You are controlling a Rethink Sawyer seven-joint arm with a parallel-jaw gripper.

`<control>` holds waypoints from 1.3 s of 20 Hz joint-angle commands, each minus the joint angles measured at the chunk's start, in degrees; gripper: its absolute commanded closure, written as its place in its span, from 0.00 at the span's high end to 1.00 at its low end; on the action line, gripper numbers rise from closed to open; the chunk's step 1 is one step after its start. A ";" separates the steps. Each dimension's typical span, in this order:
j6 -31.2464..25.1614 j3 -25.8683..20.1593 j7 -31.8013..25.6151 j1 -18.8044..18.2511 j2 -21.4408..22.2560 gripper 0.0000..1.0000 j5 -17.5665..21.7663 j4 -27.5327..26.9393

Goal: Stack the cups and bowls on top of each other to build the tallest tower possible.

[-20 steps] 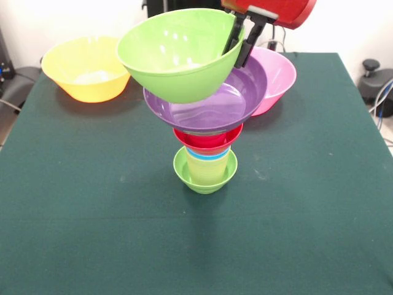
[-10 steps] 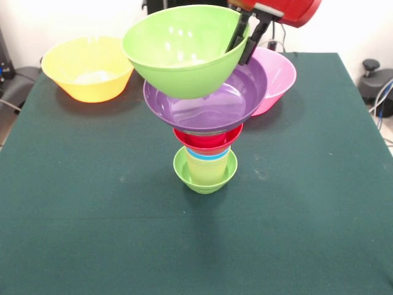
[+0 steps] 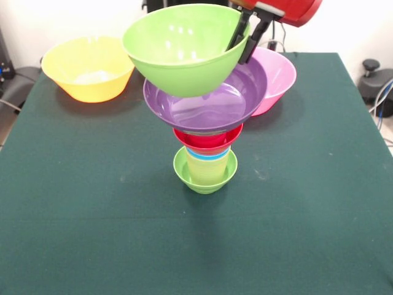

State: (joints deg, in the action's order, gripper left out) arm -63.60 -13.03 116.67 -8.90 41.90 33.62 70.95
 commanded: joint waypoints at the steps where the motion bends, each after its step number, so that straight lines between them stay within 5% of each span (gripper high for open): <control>1: 4.94 1.39 5.18 1.77 -3.76 0.00 1.46 4.78; 26: 7.23 5.58 6.23 4.83 -5.27 0.00 -0.69 3.80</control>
State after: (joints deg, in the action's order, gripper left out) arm -59.25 -7.21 116.67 -5.55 39.86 33.48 70.95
